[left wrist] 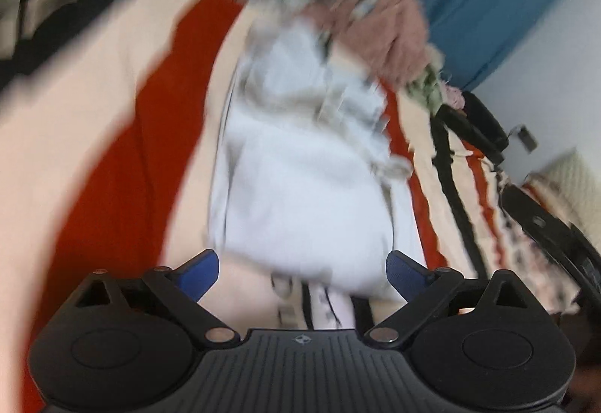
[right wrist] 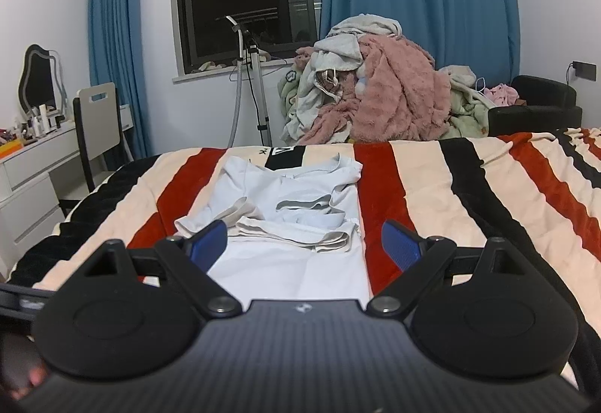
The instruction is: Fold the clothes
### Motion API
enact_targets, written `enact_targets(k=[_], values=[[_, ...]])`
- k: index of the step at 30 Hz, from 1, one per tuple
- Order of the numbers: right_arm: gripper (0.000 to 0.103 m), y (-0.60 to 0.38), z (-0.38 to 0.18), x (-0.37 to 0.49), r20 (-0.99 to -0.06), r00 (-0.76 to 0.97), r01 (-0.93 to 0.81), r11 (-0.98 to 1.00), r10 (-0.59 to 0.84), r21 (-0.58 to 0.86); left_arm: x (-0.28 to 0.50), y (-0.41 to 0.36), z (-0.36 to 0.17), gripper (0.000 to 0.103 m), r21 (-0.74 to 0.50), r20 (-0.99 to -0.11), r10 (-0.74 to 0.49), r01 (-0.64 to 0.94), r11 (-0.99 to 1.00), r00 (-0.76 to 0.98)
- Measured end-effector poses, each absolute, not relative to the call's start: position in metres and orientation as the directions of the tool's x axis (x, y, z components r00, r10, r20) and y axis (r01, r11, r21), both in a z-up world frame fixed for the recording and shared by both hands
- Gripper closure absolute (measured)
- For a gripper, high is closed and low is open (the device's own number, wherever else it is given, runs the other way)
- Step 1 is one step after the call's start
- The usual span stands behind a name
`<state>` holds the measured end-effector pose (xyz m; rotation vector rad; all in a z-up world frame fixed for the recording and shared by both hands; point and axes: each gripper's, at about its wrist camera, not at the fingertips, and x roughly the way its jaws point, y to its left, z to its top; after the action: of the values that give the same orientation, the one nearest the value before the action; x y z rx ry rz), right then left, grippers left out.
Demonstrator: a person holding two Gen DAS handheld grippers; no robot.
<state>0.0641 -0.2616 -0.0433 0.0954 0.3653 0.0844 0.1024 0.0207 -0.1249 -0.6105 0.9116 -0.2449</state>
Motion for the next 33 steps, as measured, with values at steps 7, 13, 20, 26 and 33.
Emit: enact_targets(k=[7,13,20,26,33], values=[[0.012,-0.260,-0.047,0.066,-0.368,0.925,-0.056,0.992,0.093,0.109,0.125,0.052,-0.158,0.037,-0.721,-0.618,-0.454,-0.233,0.653,0.642],[0.012,-0.268,-0.059,0.075,-0.432,0.888,-0.043,0.964,0.158,0.264,0.126,0.057,-0.155,0.092,-0.708,-0.598,-0.411,-0.213,0.673,0.688],[0.013,-0.283,-0.121,0.098,-0.437,0.678,0.019,0.581,0.591,0.814,0.116,0.062,-0.146,0.095,-0.778,-0.511,-0.434,-0.185,0.600,0.742],[0.030,-0.281,-0.165,0.108,-0.421,0.635,0.182,0.405,0.647,0.896,0.112,0.063,-0.147,0.096,-0.794,-0.497,-0.442,-0.186,0.579,0.746],[0.062,-0.298,-0.185,0.112,-0.425,0.710,0.289,0.317,0.562,0.903,0.111,0.066,-0.149,0.097,-0.811,-0.481,-0.454,-0.184,0.555,0.750]])
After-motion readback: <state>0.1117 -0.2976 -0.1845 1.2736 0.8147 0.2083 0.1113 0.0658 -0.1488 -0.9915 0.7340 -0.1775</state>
